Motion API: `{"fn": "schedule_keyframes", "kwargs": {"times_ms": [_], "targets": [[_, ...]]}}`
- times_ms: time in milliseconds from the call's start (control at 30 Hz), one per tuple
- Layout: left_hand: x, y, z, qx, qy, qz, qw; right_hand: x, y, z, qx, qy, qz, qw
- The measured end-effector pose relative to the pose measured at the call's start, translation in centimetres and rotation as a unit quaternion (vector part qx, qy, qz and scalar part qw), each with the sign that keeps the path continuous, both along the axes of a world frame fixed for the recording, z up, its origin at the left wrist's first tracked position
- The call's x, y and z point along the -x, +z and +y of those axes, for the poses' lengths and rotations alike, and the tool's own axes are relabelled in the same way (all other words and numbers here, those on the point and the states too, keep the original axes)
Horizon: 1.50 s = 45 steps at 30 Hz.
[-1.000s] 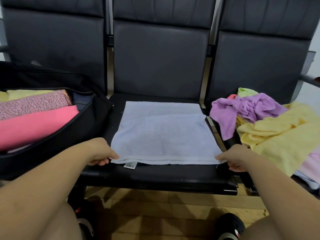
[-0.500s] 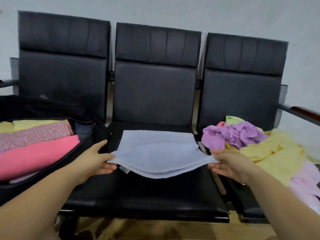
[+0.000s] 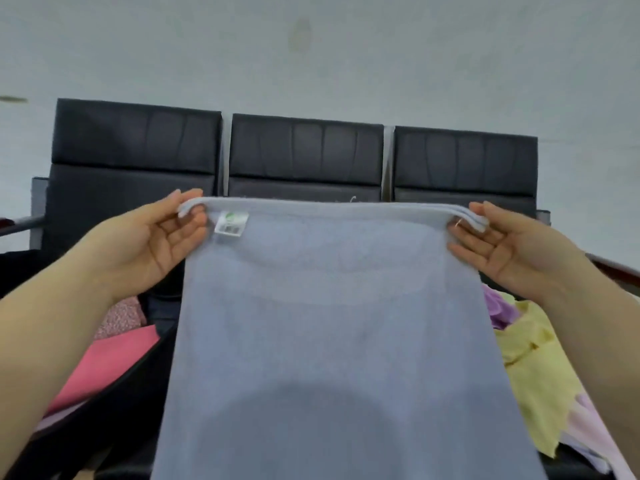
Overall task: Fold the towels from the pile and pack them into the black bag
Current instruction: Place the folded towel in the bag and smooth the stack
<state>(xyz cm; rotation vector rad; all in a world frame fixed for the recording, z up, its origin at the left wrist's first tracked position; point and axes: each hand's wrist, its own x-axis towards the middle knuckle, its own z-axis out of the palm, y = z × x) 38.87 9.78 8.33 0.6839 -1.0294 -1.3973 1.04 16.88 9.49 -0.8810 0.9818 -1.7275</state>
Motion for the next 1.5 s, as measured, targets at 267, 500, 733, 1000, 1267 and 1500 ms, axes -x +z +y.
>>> {"fn": "schedule_keyframes", "kwargs": {"times_ms": [267,500,733,1000,1267,1500], "targets": [[1.1,-13.0,-5.5,-0.174,0.025,-0.034,0.984,1.2,-13.3,-5.6,-0.163,-0.01,0.038,0.986],[2.0,-16.5,-11.3,-0.165,0.032,-0.123,0.978,2.8,-18.0,-12.2,-0.176,-0.02,0.037,0.983],[4.0,-16.4,-14.2,-0.129,0.061,-0.108,0.984,2.9,-18.6,-15.8,-0.152,-0.054,-0.011,0.987],[3.2,-15.8,-12.3,-0.115,0.036,-0.167,0.979,4.0,-18.4,-13.3,-0.151,-0.016,0.054,0.987],[0.9,-16.4,-6.1,-0.197,-0.108,-0.456,0.861,4.5,-19.2,-6.7,-0.342,0.006,0.336,0.878],[1.2,-20.8,-3.3,-0.161,-0.194,-0.662,0.706,2.8,-21.5,-4.1,-0.412,0.104,0.594,0.683]]}}
